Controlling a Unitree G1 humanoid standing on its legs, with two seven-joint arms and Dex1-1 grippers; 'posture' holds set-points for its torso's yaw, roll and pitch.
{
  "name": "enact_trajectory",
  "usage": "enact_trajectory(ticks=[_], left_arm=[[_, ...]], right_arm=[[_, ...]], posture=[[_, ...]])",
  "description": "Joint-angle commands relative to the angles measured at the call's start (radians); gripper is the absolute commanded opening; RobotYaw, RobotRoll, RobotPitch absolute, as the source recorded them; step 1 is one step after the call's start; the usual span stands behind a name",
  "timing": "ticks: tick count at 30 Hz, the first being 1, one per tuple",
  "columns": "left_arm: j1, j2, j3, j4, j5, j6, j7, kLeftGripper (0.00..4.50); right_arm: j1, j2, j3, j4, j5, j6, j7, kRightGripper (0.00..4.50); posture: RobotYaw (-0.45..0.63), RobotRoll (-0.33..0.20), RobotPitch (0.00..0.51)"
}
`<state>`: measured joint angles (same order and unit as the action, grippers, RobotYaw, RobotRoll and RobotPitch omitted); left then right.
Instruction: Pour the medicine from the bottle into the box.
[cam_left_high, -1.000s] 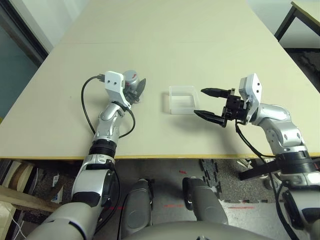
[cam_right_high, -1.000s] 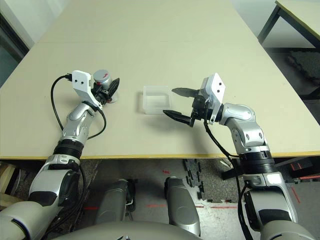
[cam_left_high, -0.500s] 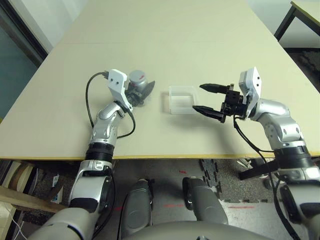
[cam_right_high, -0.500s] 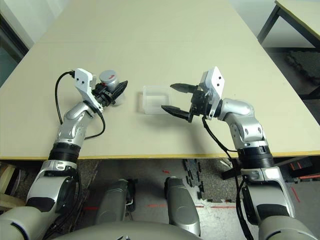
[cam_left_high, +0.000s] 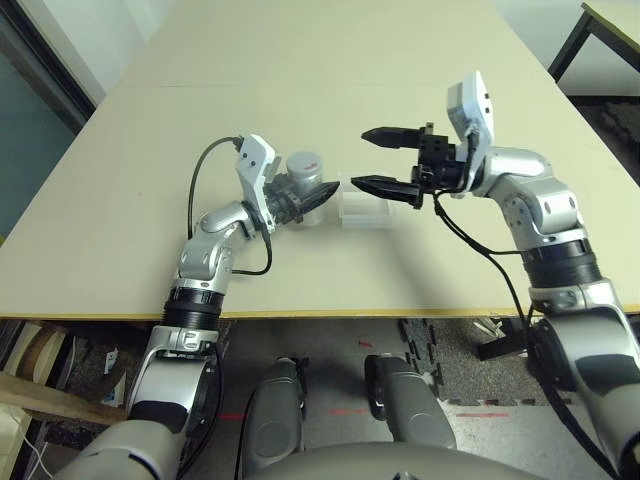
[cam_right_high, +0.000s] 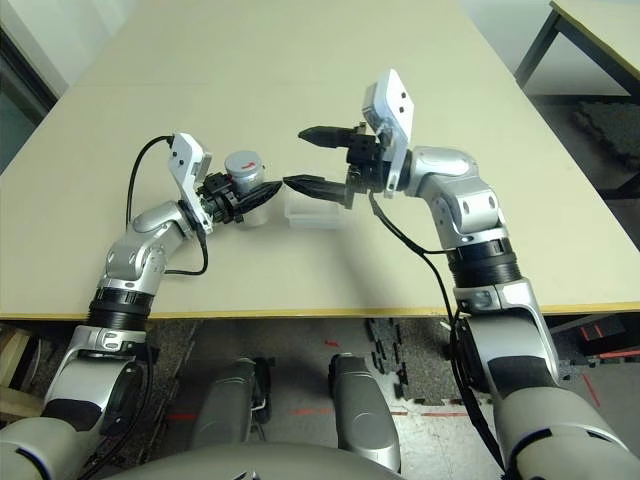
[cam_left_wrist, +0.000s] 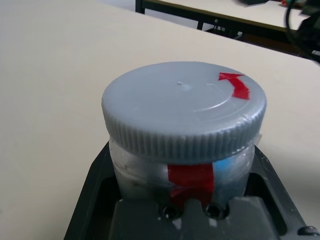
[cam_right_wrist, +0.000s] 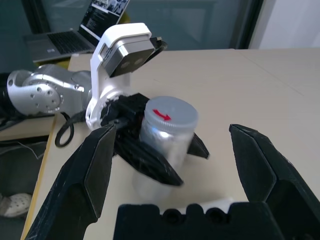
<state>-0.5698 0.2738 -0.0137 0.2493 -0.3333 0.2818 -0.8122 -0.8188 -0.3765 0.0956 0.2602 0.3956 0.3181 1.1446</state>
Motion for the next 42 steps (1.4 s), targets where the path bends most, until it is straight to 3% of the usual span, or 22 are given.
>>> enact_trajectory(ticks=[1, 17, 42], left_arm=[[-0.020, -0.006, -0.012, -0.003, -0.002, -0.008, -0.014, 2.65], [-0.043, -0.021, -0.043, 0.019, 0.027, -0.084, -0.044, 2.65], [-0.030, -0.029, -0.050, 0.027, 0.031, -0.105, -0.041, 2.65]], right_arm=[[-0.034, 0.014, 0.019, 0.037, -0.013, 0.015, 0.005, 4.50], [-0.116, 0.088, 0.052, 0.167, -0.059, 0.023, 0.028, 4.50], [-0.174, 0.121, 0.031, 0.291, -0.076, -0.029, 0.029, 4.50]], posture=[[-0.18, 0.000, 0.114], [-0.18, 0.000, 0.104], [-0.18, 0.000, 0.108]])
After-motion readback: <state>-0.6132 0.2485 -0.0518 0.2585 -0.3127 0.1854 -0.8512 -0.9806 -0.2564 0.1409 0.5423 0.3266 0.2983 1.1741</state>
